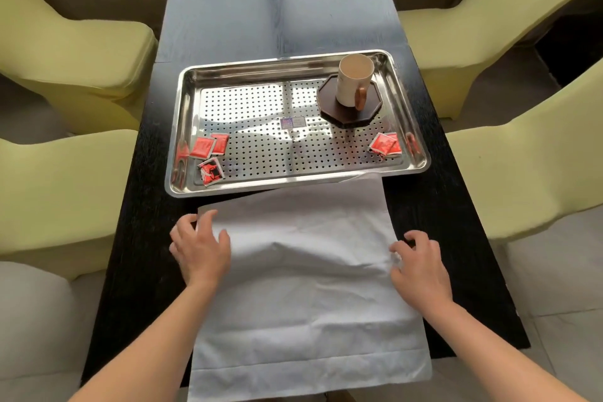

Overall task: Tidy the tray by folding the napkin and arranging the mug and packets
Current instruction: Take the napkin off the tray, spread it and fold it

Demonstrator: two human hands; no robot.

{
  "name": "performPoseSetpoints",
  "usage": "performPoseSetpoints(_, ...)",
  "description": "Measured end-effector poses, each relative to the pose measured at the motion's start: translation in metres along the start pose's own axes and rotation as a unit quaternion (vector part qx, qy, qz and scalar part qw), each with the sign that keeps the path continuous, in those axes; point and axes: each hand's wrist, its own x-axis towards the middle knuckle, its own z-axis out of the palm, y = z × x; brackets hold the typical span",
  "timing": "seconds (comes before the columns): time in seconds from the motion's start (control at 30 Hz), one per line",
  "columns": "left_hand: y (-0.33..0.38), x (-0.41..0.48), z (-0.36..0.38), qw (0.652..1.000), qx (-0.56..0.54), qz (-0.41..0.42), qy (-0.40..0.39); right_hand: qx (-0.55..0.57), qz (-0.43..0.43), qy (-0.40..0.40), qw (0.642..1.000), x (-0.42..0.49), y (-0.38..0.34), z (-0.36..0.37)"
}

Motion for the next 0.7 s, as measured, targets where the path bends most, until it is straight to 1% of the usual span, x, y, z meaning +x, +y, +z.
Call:
performPoseSetpoints(0.07, 0.004, -0.013, 0.007, 0.990, 0.045, 0.134, 0.002, -0.021, -0.070, 0.030, 0.997, 0.011, -0.015, -0.002)
performPoseSetpoints(0.1, 0.007, -0.017, 0.011, 0.983, 0.057, 0.175, -0.027, -0.028, -0.111, 0.029, 0.993, 0.019, -0.024, -0.003)
performPoseSetpoints(0.13, 0.011, -0.019, 0.015, 0.975, 0.081, 0.192, -0.082, -0.035, -0.147, 0.011, 0.989, 0.028, -0.034, -0.002)
performPoseSetpoints(0.2, 0.013, -0.019, 0.026, 0.954, 0.143, 0.183, -0.188, -0.052, -0.185, -0.054, 0.980, 0.045, -0.049, 0.005)
performPoseSetpoints(0.27, 0.010, -0.014, 0.039, 0.944, 0.166, 0.171, -0.229, -0.085, -0.189, -0.098, 0.973, 0.057, -0.052, 0.016)
performPoseSetpoints(0.33, 0.007, -0.008, 0.046, 0.940, 0.169, 0.171, -0.241, -0.114, -0.185, -0.108, 0.970, 0.058, -0.042, 0.027)
performPoseSetpoints(0.47, 0.006, 0.011, 0.053, 0.938, 0.168, 0.181, -0.242, -0.150, -0.173, -0.087, 0.970, 0.049, -0.020, 0.039)
performPoseSetpoints(0.63, 0.013, 0.032, 0.055, 0.942, 0.157, 0.164, -0.248, -0.140, -0.156, -0.077, 0.975, 0.053, -0.022, 0.040)
performPoseSetpoints(0.7, 0.014, 0.029, 0.052, 0.943, 0.161, 0.169, -0.236, -0.128, -0.148, -0.080, 0.977, 0.054, -0.027, 0.037)
